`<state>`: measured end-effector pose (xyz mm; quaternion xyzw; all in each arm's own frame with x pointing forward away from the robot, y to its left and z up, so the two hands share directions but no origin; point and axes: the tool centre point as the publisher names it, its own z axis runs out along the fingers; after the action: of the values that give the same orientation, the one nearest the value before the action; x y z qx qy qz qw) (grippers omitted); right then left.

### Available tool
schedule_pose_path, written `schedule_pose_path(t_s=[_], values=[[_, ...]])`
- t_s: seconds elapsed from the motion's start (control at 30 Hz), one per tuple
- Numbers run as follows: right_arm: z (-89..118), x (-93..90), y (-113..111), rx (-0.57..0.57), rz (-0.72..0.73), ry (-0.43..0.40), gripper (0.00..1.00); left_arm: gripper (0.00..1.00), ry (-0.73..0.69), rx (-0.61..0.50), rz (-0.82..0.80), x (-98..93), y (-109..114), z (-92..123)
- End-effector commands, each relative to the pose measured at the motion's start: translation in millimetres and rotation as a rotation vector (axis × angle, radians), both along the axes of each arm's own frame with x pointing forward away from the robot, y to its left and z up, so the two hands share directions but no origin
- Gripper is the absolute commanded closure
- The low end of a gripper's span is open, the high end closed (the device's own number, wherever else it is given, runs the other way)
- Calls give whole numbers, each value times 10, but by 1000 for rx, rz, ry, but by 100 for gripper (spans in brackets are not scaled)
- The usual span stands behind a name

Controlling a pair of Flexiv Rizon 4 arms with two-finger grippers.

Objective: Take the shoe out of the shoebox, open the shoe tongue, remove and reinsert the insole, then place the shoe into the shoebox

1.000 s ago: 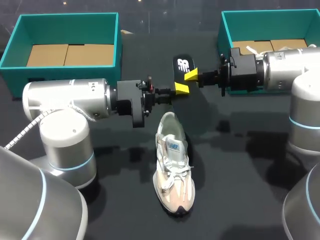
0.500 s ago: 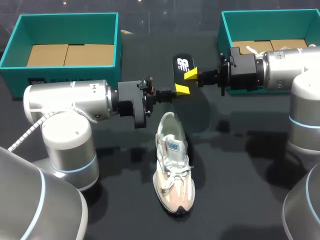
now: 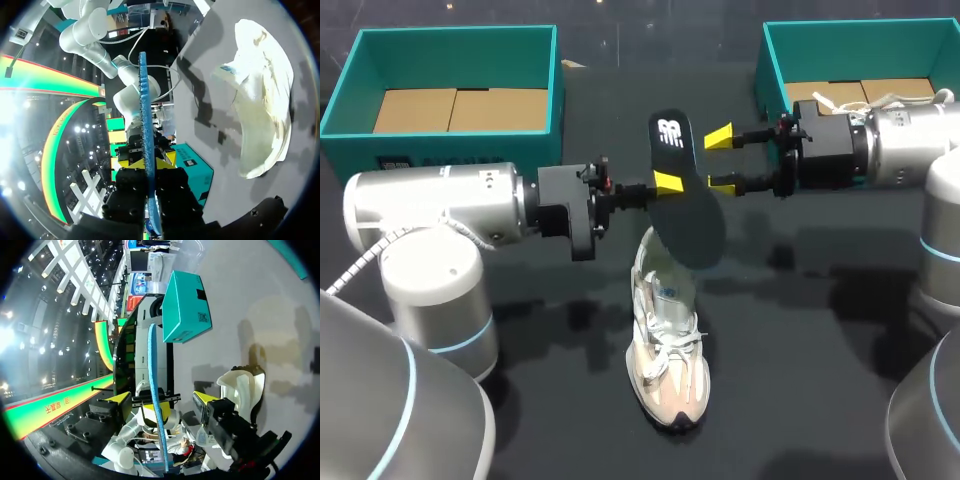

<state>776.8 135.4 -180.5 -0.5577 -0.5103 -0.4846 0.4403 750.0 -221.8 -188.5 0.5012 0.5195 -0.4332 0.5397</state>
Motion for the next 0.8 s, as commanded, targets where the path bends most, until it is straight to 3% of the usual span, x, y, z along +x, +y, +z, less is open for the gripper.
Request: schedule_pose_path(t_s=[0.03,0.3,0.4,0.8], values=[[35,-137,-180,25,-8,-11,0,100,10,14,10,-136,199,20],[28,-211,-286,77,-15,-17,0,100,72,-14,30,-221,402,10],[28,-217,-293,81,-20,-15,0,100,214,-79,-32,-219,480,47],[28,-217,-293,81,-20,-15,0,100,214,-79,-32,-219,480,47]])
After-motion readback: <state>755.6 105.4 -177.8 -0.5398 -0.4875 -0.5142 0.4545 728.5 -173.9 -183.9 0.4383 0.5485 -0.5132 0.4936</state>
